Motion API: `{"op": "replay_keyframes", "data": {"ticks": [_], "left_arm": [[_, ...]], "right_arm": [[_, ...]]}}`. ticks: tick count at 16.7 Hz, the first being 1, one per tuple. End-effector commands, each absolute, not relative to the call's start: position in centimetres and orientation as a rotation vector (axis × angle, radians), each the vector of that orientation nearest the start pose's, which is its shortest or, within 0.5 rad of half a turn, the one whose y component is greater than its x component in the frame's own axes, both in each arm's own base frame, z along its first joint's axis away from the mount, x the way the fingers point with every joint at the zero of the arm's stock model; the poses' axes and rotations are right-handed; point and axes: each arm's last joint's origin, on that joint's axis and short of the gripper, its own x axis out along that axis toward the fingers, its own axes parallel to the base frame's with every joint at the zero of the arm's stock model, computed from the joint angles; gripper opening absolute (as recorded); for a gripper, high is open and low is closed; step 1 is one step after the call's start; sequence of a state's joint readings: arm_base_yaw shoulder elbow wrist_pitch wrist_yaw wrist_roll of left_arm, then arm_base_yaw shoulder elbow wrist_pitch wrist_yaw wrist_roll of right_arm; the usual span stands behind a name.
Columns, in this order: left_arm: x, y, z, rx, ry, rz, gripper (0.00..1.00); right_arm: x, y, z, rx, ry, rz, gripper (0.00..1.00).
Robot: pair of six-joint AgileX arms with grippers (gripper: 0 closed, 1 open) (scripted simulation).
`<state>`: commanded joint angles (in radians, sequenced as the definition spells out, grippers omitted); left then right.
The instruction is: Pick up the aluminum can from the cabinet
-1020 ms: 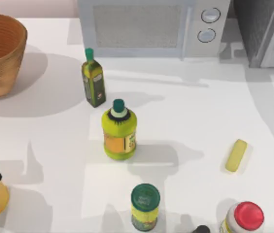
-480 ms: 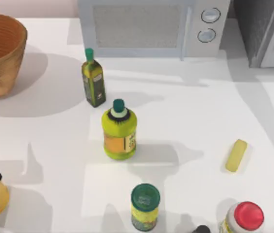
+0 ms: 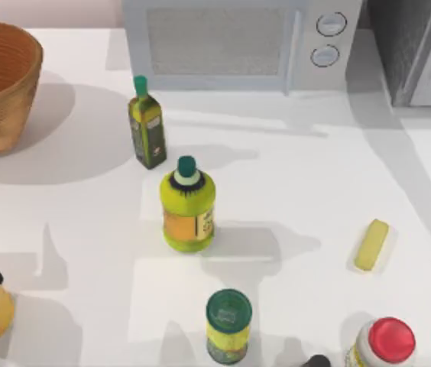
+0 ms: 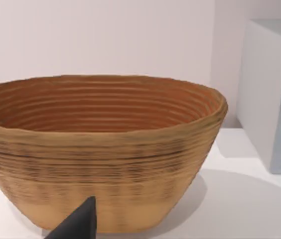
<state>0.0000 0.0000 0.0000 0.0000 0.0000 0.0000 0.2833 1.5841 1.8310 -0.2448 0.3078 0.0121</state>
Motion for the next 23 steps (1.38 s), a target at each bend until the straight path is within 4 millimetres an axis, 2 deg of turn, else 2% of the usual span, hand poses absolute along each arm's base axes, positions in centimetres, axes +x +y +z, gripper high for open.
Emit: {"op": "replay_keyframes", "data": {"ticks": [9,14,23], "left_arm": [[10.6,-0.1,16.0,0.0,0.0,0.0,1.0],[10.6,-0.1,16.0,0.0,0.0,0.0,1.0],[10.6,-0.1,16.0,0.0,0.0,0.0,1.0]], "right_arm": [[39.1,9.6,48.4,-0.002,-0.009,-0.007,1.0],[39.4,9.6,48.3,-0.002,-0.009,-0.007,1.0],[39.4,9.6,48.3,-0.002,-0.009,-0.007,0.32]]}}
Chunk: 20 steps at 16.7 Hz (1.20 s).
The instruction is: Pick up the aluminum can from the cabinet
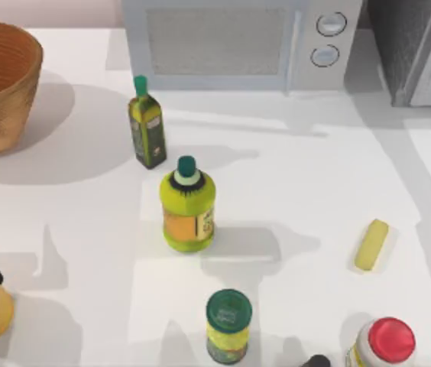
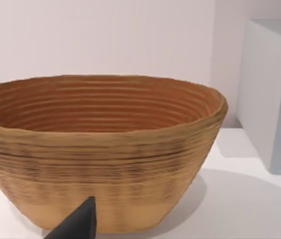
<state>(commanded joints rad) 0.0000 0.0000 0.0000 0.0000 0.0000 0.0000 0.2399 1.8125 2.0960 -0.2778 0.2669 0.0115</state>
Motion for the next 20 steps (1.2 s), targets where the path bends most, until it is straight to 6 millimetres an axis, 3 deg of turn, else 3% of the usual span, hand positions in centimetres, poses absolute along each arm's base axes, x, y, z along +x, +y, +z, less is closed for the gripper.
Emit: {"op": "replay_keyframes", "data": {"ticks": [4,14,17,20], "left_arm": [[10.6,-0.1,16.0,0.0,0.0,0.0,1.0],[10.6,-0.1,16.0,0.0,0.0,0.0,1.0],[10.6,-0.1,16.0,0.0,0.0,0.0,1.0],[10.6,-0.1,16.0,0.0,0.0,0.0,1.0]], "right_arm": [[39.4,9.6,48.3,-0.002,-0.009,-0.007,0.02],[39.2,9.7,48.4,-0.001,-0.011,-0.005,0.0],[36.7,10.3,49.7,-0.003,-0.012,-0.002,0.0],[31.6,10.7,51.8,-0.004,-0.011,-0.002,0.0]]}}
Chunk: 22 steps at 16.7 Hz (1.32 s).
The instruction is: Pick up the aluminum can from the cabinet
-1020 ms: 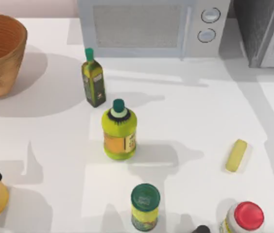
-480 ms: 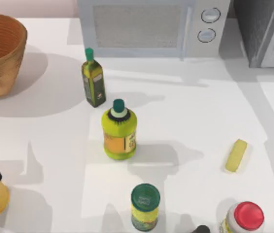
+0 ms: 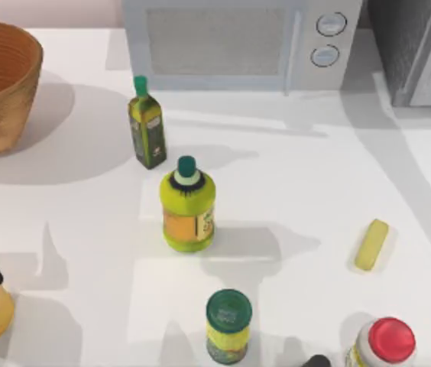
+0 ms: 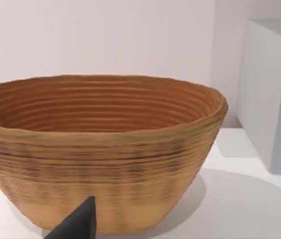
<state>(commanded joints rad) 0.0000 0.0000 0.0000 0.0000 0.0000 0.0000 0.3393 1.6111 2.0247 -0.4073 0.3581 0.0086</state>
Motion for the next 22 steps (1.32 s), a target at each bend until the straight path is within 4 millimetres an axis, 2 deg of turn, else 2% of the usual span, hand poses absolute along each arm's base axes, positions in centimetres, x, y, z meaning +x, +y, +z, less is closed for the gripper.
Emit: {"op": "replay_keyframes", "data": {"ticks": [4,6,13,16,19,22], "left_arm": [[10.6,-0.1,16.0,0.0,0.0,0.0,1.0],[10.6,-0.1,16.0,0.0,0.0,0.0,1.0],[10.6,-0.1,16.0,0.0,0.0,0.0,1.0],[10.6,-0.1,16.0,0.0,0.0,0.0,1.0],[10.6,-0.1,16.0,0.0,0.0,0.0,1.0],[10.6,-0.1,16.0,0.0,0.0,0.0,1.0]], "right_arm": [[24.2,10.2,54.0,0.0,-0.015,-0.005,0.0],[21.9,9.9,54.3,0.0,-0.012,-0.005,0.0],[21.2,9.6,54.5,0.004,-0.021,-0.004,0.0],[19.2,8.3,54.4,0.013,-0.073,0.015,0.0],[15.8,6.0,53.0,0.018,-0.143,0.036,0.0],[12.6,4.0,49.1,0.006,-0.183,0.048,0.0]]}}
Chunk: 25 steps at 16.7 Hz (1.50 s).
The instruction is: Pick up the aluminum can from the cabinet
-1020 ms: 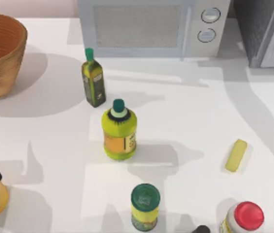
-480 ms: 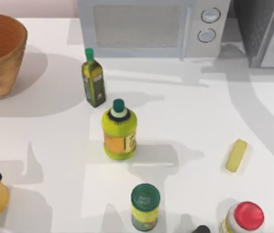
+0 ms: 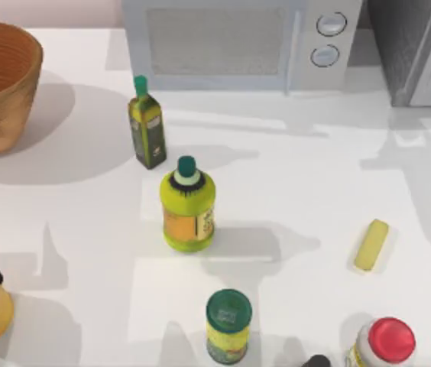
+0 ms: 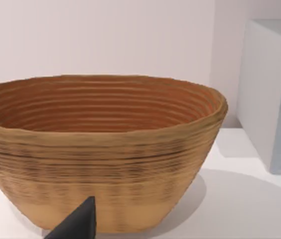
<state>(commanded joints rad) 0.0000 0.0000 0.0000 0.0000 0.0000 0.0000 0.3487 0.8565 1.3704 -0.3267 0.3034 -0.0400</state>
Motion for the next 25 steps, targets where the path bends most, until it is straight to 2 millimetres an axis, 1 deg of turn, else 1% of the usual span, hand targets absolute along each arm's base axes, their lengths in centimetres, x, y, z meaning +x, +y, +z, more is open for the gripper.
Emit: {"op": "replay_keyframes", "data": {"ticks": [2,5,8,10,12,13,15,17,23,25], "left_arm": [[10.6,-0.1,16.0,0.0,0.0,0.0,1.0],[10.6,-0.1,16.0,0.0,0.0,0.0,1.0],[10.6,-0.1,16.0,0.0,0.0,0.0,1.0],[10.6,-0.1,16.0,0.0,0.0,0.0,1.0],[10.6,-0.1,16.0,0.0,0.0,0.0,1.0],[10.6,-0.1,16.0,0.0,0.0,0.0,1.0],[10.6,-0.1,16.0,0.0,0.0,0.0,1.0],[10.6,-0.1,16.0,0.0,0.0,0.0,1.0],[10.6,-0.1,16.0,0.0,0.0,0.0,1.0],[10.6,-0.1,16.0,0.0,0.0,0.0,1.0]], "right_arm": [[11.1,3.0,45.0,-0.007,-0.187,0.052,0.0],[9.9,1.8,37.5,-0.026,-0.164,0.051,0.0],[9.7,1.1,29.4,-0.033,-0.12,0.043,0.0],[9.8,0.7,24.7,-0.03,-0.088,0.034,0.0],[10.1,0.4,20.8,-0.022,-0.058,0.023,0.0],[10.2,0.2,19.3,-0.017,-0.044,0.017,0.0],[10.4,0.0,17.1,-0.007,-0.017,0.006,0.0],[10.6,-0.1,16.1,0.0,-0.001,0.0,0.0],[10.6,-0.1,15.9,0.001,0.009,0.003,0.0],[10.7,-0.1,16.2,0.001,0.001,0.014,0.0]]}}
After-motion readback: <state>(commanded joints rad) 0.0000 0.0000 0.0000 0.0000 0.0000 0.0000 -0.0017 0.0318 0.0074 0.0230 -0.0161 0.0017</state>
